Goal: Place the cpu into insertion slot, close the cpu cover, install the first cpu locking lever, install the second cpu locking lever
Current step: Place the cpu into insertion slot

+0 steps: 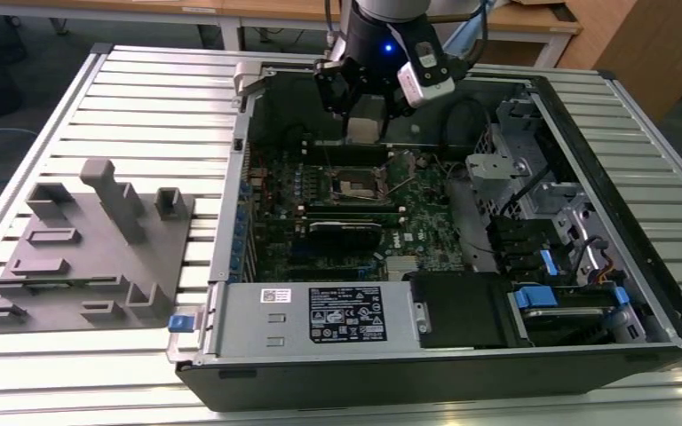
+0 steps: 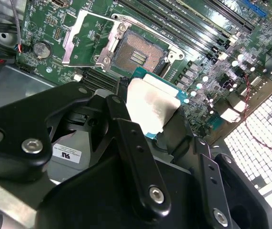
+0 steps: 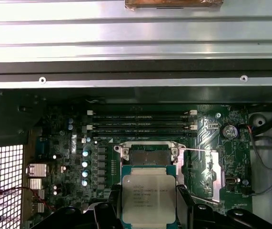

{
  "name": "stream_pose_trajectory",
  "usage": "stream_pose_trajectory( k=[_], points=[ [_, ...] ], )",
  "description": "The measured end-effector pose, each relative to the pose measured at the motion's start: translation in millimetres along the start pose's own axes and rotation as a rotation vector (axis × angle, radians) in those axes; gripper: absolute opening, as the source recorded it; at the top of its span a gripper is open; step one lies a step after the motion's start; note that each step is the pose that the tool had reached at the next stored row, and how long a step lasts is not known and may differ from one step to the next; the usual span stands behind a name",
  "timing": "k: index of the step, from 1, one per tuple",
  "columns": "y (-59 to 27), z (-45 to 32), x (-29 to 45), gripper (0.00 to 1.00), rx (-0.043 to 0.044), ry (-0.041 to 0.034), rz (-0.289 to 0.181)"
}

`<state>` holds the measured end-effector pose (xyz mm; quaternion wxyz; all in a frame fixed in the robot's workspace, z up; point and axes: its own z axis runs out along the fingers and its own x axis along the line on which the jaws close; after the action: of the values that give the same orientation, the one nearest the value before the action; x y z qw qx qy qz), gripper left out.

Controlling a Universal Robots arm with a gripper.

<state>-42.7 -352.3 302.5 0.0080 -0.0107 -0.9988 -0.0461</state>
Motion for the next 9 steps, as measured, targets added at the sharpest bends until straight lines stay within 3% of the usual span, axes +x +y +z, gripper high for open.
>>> stream_pose_trajectory(
  k=[9],
  points=[
    [-0.3,3.2,-0.1,0.54,-0.0002,-0.0002,0.0]
  ],
)
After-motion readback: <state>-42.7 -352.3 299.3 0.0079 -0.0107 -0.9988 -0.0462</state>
